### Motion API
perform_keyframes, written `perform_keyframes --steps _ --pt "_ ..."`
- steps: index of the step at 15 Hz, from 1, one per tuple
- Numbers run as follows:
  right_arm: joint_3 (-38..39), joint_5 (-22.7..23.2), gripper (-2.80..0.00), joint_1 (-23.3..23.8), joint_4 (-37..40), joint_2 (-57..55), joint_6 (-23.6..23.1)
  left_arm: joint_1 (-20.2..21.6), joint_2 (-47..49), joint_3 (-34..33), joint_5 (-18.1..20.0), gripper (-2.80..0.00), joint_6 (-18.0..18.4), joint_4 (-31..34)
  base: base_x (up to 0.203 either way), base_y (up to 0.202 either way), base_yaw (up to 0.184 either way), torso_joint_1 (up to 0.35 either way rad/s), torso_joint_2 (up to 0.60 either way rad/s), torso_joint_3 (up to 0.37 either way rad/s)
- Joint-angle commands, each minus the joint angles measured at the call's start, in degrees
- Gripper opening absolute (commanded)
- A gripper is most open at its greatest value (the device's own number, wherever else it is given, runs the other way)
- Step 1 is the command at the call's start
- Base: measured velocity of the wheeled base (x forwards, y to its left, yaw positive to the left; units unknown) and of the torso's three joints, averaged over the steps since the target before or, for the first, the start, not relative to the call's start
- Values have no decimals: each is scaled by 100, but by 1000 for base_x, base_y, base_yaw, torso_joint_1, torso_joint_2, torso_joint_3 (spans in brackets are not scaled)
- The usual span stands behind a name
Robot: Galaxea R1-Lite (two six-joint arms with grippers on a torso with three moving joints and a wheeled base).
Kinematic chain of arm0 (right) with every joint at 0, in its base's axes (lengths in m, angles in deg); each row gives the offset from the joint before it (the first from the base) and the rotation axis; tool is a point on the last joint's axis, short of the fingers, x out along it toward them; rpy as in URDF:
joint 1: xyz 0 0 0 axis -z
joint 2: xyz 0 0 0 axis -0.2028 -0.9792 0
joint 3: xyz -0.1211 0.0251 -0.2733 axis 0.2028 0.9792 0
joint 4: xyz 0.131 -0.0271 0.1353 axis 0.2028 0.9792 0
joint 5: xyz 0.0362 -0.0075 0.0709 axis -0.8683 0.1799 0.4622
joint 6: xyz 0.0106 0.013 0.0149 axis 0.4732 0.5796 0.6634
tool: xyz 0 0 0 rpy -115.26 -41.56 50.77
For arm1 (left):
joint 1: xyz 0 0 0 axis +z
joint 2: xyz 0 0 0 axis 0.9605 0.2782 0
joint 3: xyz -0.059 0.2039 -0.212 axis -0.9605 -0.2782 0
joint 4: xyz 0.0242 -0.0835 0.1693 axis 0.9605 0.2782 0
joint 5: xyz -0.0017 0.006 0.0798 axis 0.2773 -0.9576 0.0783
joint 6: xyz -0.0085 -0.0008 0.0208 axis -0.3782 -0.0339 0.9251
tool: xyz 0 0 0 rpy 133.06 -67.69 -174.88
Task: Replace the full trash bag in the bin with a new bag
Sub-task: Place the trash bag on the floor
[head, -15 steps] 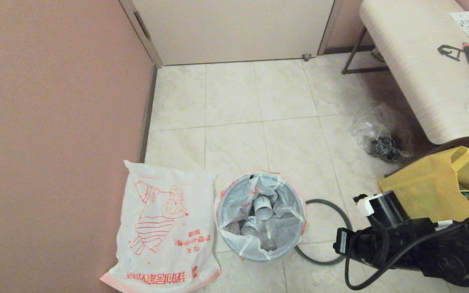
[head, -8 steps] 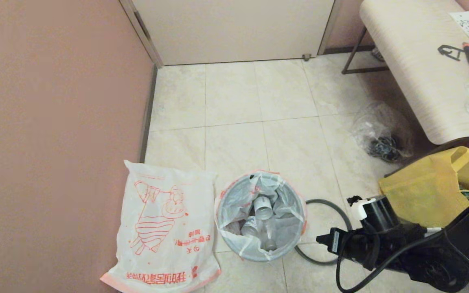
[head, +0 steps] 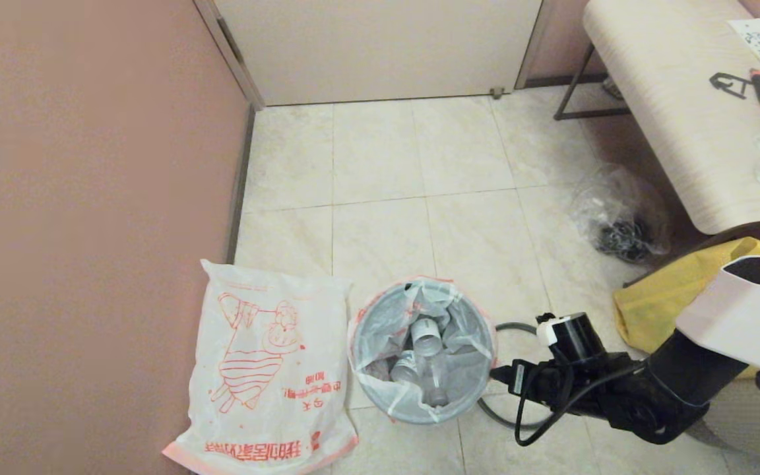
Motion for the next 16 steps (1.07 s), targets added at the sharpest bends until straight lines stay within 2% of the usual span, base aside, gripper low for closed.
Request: perform_keyframes --steps 1,6,11,16 --pt "-166 -39 0 33 -25 -312 24 2 7 2 0 -280 4 0 0 0 0 0 0 0" --pt "-501 -44 0 230 -35 -495 -7 2 7 2 0 -280 4 0 0 0 0 0 0 0" --pt "-733 -15 0 236 -289 -700 -133 2 7 2 0 -280 4 0 0 0 0 0 0 0" --pt "-1008 -62 0 301 -299 -969 -591 2 7 2 0 -280 4 0 0 0 0 0 0 0"
